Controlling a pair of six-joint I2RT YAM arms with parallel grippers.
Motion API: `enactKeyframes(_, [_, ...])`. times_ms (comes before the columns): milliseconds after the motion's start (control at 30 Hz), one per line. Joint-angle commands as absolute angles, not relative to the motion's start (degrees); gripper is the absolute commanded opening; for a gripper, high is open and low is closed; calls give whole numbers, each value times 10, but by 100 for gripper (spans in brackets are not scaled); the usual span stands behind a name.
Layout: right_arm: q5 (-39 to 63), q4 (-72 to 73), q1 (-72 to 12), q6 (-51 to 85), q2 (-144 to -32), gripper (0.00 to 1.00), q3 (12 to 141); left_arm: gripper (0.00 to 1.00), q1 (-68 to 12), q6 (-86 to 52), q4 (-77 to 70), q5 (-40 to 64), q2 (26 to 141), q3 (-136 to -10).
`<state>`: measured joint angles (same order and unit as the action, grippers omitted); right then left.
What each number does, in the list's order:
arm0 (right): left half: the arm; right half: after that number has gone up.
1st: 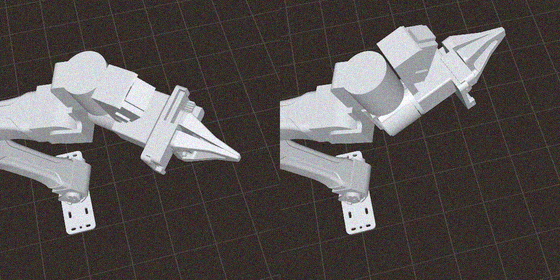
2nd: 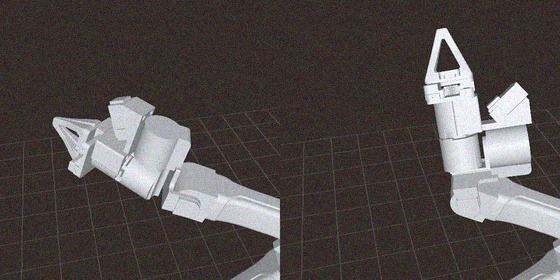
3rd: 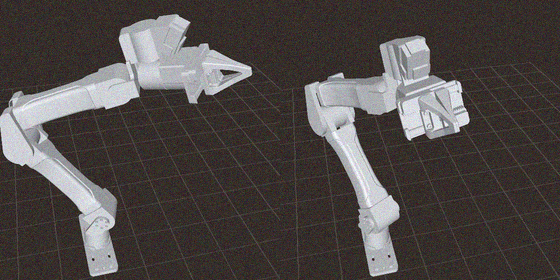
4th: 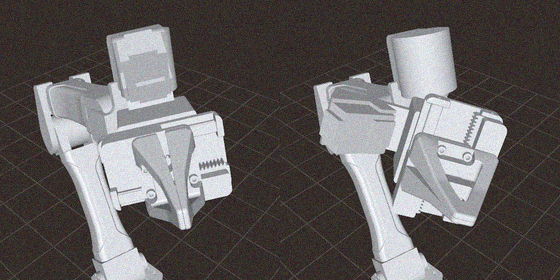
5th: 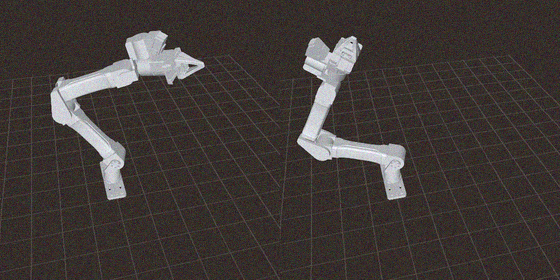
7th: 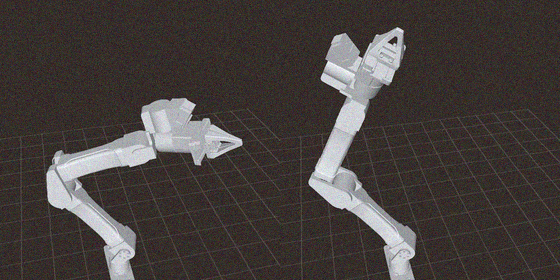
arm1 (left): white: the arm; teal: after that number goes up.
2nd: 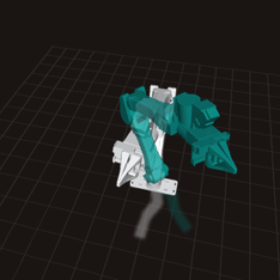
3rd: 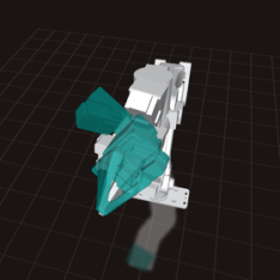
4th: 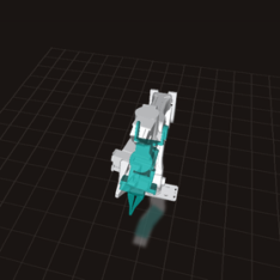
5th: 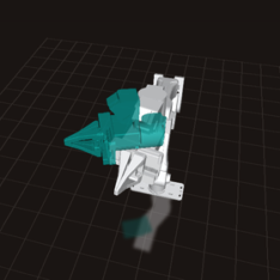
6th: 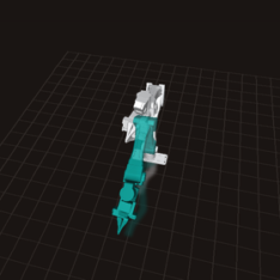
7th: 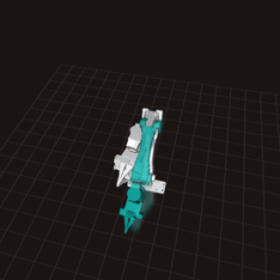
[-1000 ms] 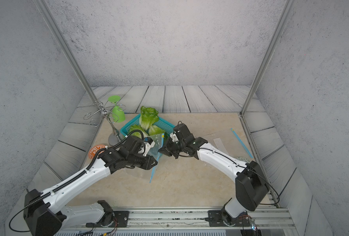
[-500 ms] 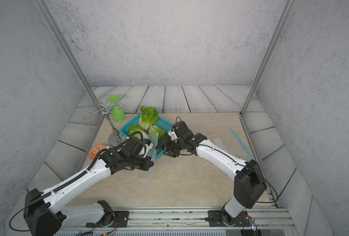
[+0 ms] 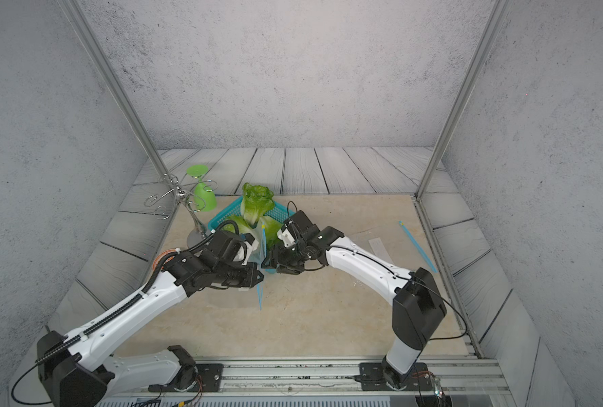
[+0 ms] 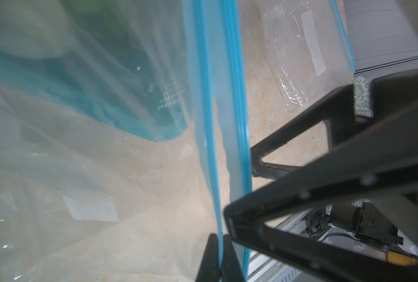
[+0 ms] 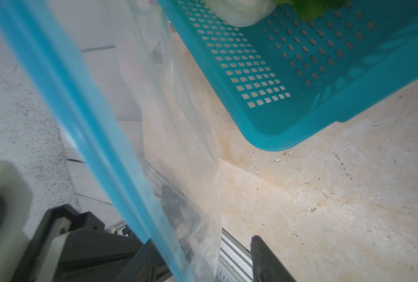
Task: Put the chinese cabbages into a zipper bag and zip it
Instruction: Open the zipper of the food storage bag.
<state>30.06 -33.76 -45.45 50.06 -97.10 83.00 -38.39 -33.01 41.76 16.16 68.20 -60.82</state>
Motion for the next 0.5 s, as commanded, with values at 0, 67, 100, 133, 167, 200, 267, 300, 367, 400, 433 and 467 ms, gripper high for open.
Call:
enactKeyframes(0, [250, -365, -456, 475, -1003, 59, 854, 0, -363, -326, 447, 170, 670, -616])
enactKeyframes(67, [227, -384, -445, 461, -1019, 55, 846, 0, -329, -319, 470, 178, 655, -624])
enactKeyframes(100, [220, -385, -440, 452, -1022, 54, 840, 0, -304, -319, 479, 189, 645, -627])
enactKeyframes(133, [213, -392, -438, 438, -1024, 53, 844, 0, -279, -319, 489, 199, 636, -629])
enactKeyframes(167, [215, -398, -438, 423, -1023, 54, 854, 0, -261, -317, 499, 204, 631, -632])
enactKeyframes(200, [224, -406, -438, 404, -1023, 55, 872, 0, -244, -311, 512, 205, 628, -635])
enactKeyframes(267, [227, -442, -437, 368, -1023, 59, 916, 0, -223, -296, 544, 190, 634, -645])
enactKeyframes(300, [212, -464, -435, 353, -1021, 61, 938, 0, -216, -286, 559, 176, 640, -651])
enactKeyframes(367, [160, -485, -423, 337, -1009, 64, 955, 0, -202, -269, 582, 160, 649, -662])
enactKeyframes(400, [122, -497, -414, 334, -1007, 67, 956, 0, -197, -262, 590, 152, 651, -668])
enactKeyframes(433, [85, -510, -402, 337, -1012, 69, 954, 0, -191, -256, 596, 147, 652, -674])
enactKeyframes(467, [71, -520, -387, 345, -1021, 71, 951, 0, -188, -253, 599, 144, 653, -679])
